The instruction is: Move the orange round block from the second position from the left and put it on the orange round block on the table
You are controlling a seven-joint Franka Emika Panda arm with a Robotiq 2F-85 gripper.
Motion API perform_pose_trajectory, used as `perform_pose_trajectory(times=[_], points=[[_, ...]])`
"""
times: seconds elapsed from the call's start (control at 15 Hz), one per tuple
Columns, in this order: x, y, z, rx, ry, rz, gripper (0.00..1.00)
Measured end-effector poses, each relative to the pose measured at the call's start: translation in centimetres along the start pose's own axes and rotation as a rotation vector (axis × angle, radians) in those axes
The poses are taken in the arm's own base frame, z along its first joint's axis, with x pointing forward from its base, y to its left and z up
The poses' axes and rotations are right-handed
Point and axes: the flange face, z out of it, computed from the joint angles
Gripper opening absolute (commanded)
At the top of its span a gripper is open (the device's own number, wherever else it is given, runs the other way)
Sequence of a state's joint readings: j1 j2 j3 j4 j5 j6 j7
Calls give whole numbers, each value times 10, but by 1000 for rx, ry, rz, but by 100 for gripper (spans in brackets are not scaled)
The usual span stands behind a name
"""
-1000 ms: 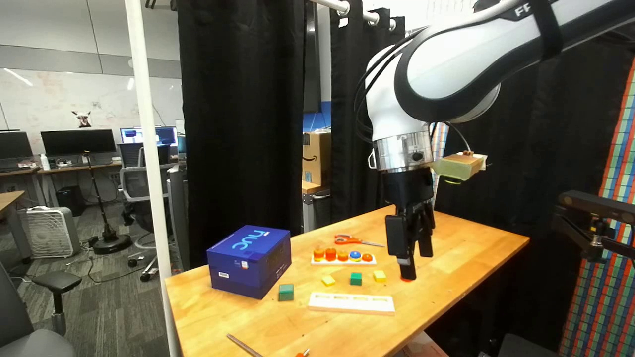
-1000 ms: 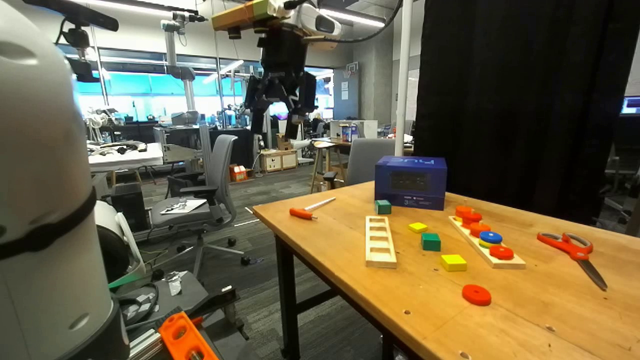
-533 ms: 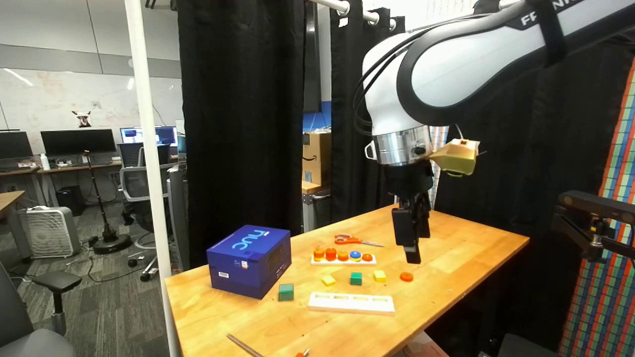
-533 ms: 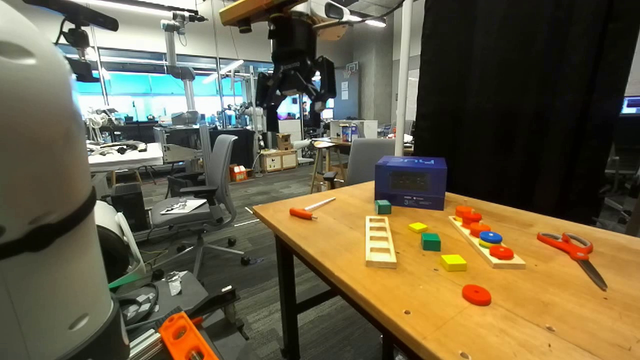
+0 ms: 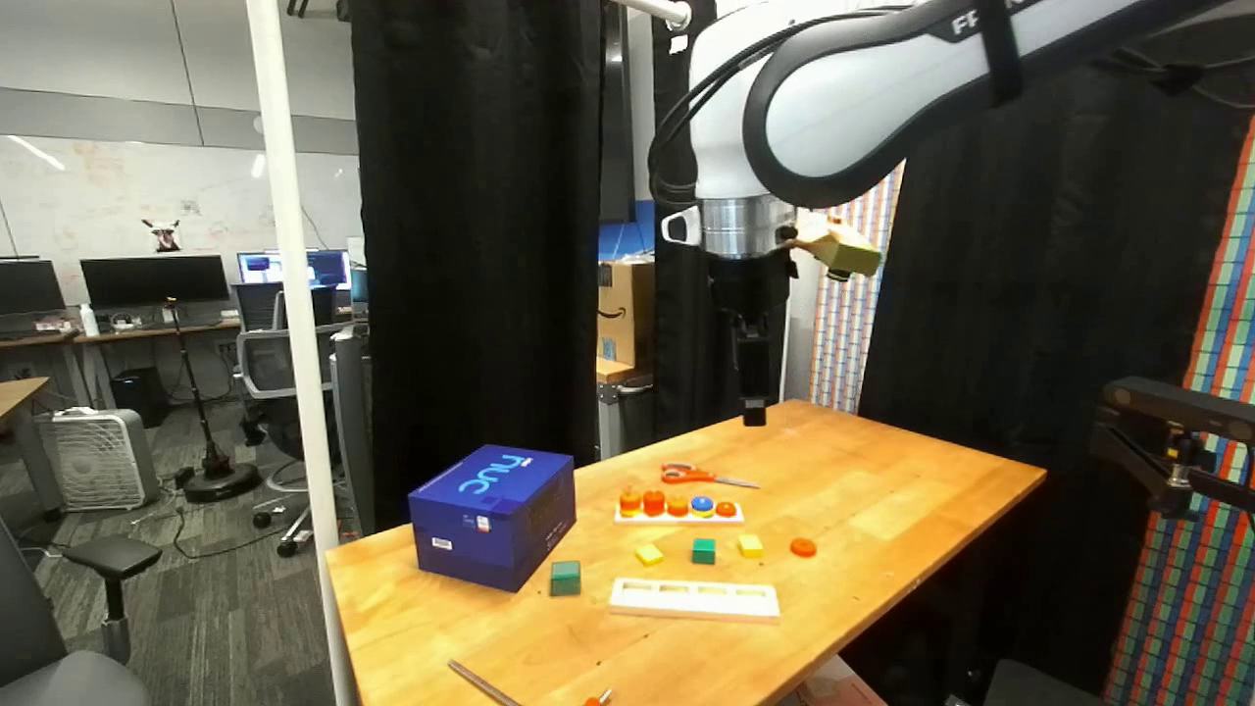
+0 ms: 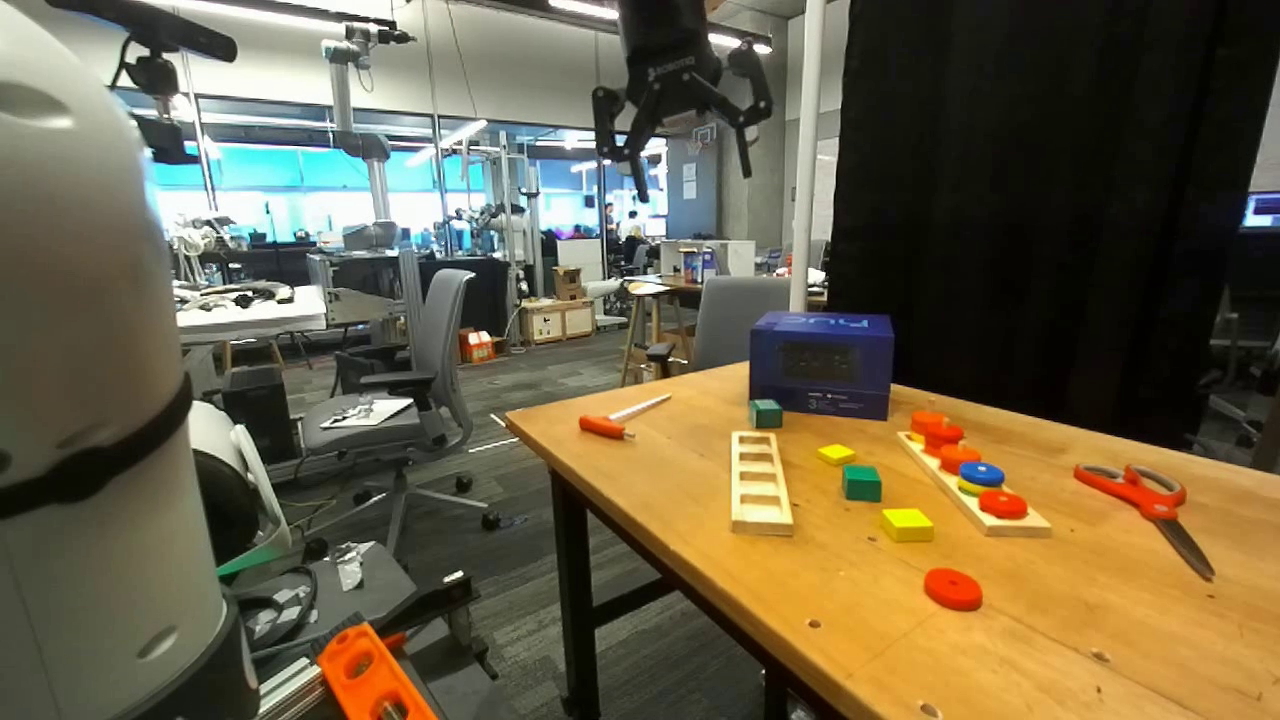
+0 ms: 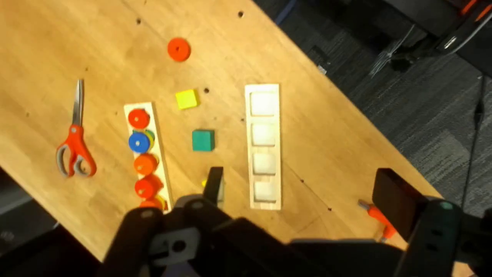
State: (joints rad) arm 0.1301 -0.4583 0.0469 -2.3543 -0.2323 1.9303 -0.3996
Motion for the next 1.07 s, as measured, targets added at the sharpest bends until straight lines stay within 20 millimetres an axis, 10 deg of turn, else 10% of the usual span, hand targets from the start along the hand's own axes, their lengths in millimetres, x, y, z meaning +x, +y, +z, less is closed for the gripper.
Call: perform_pose_trajectory(times=[0.4,1.07], points=[[69,41,29,-33,169,-182,100],[121,74,150,35,186,-316,100]])
